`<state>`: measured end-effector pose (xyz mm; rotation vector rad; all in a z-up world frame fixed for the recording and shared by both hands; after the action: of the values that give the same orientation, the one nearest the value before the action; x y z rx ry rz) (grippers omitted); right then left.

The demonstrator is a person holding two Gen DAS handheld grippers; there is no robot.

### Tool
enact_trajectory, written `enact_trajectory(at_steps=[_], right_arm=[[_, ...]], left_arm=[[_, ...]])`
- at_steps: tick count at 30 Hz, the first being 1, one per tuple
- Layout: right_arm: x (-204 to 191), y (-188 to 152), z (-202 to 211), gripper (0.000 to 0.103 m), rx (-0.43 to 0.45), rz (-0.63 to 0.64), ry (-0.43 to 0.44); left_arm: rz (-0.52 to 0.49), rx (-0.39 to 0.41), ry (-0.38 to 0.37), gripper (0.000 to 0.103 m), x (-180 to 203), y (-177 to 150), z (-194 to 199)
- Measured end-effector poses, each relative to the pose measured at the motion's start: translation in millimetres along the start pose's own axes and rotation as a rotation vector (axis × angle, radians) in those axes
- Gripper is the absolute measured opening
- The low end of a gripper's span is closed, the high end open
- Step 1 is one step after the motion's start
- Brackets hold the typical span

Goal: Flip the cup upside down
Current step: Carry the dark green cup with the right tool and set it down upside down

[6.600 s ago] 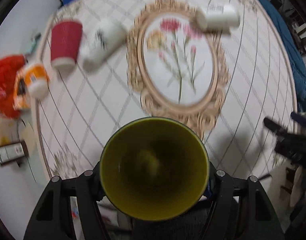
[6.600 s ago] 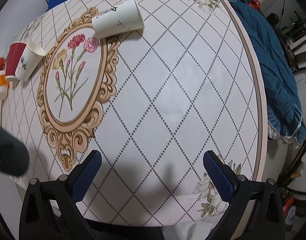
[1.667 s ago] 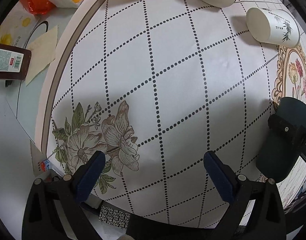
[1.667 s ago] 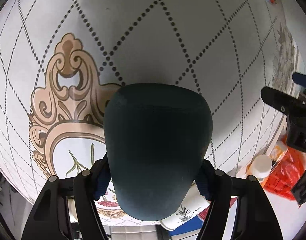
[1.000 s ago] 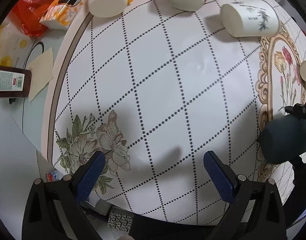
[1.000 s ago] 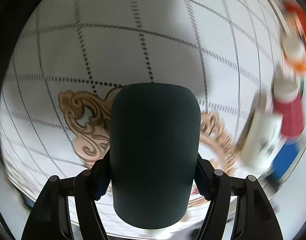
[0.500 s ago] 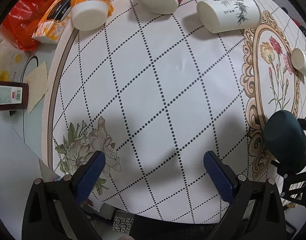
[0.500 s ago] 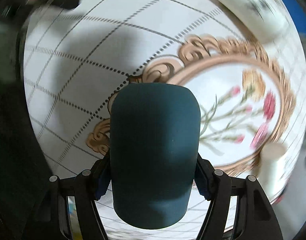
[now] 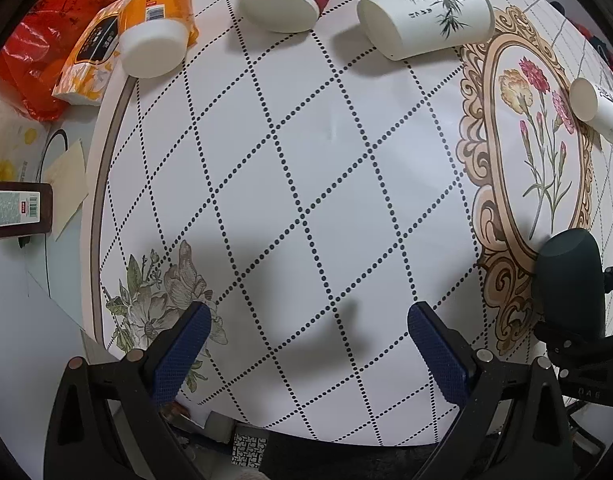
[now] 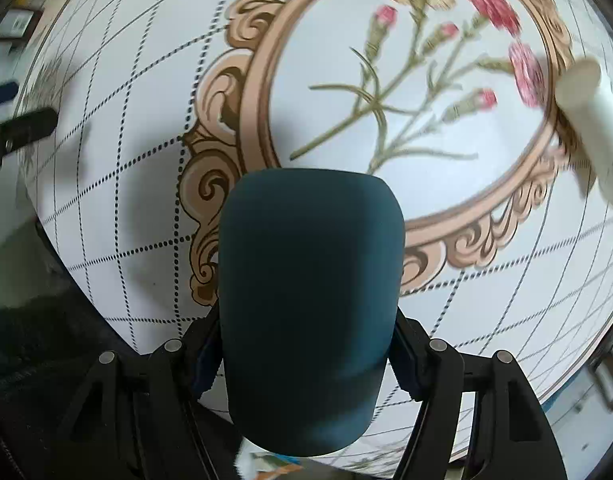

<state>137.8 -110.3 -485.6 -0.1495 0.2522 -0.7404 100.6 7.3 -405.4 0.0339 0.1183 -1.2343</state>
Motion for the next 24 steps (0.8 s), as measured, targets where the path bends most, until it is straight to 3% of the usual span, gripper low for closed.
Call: enact_trajectory(at_steps=[6,9,14,16,21,23,24], right_arm=[[18.7,-22.6,-7.4,0.072,-0.008,-0.128,0.090],[29.9,-26.1,-9.7,0.072,-0.029,-0.134,0.086],[30.2,13.5,-16.2,0.074,-0.045,-0.152,0.067],[39.8,19.7,-7.6,0.079,-0.032,-0.153,0.061],[53.5,31.4,2.7,0.079,-0.033,-0.164,0.048],[65.2,39.3,0.0,0.077,-0.036,-0.178,0.043],[70.9,41.8,-3.3,0.071,-0.031,-0.181,0.041]], left_arm=[[-0.001,0.003,-0.002,0.101,7.4,-6.6,1.9],[-0.001,0.005,-0.002,0.101,3.8,-9.7,0.5],[0.002,0.005,-0.005,0.101,-0.5,-16.4,0.6],[0.002,0.004,-0.007,0.101,-12.6,-16.8,-2.5],[-0.004,0.005,-0.012,0.101,-7.9,-23.1,-1.5],[-0.006,0.005,-0.012,0.101,-4.4,-24.2,-0.4],[-0.007,0.003,-0.013,0.101,-3.4,-23.1,0.2]])
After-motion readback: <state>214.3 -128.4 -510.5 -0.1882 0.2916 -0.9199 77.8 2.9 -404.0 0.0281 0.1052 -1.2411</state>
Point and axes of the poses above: each gripper's, at about its wrist camera, not at the fingertips, and z roughly against the way its jaws point, x to its right, y to its top, the point moved 4 cm from there along -z, roughly the way its jaws point, and after that the axes turned 14 degrees about z, right-handed, at the moved point
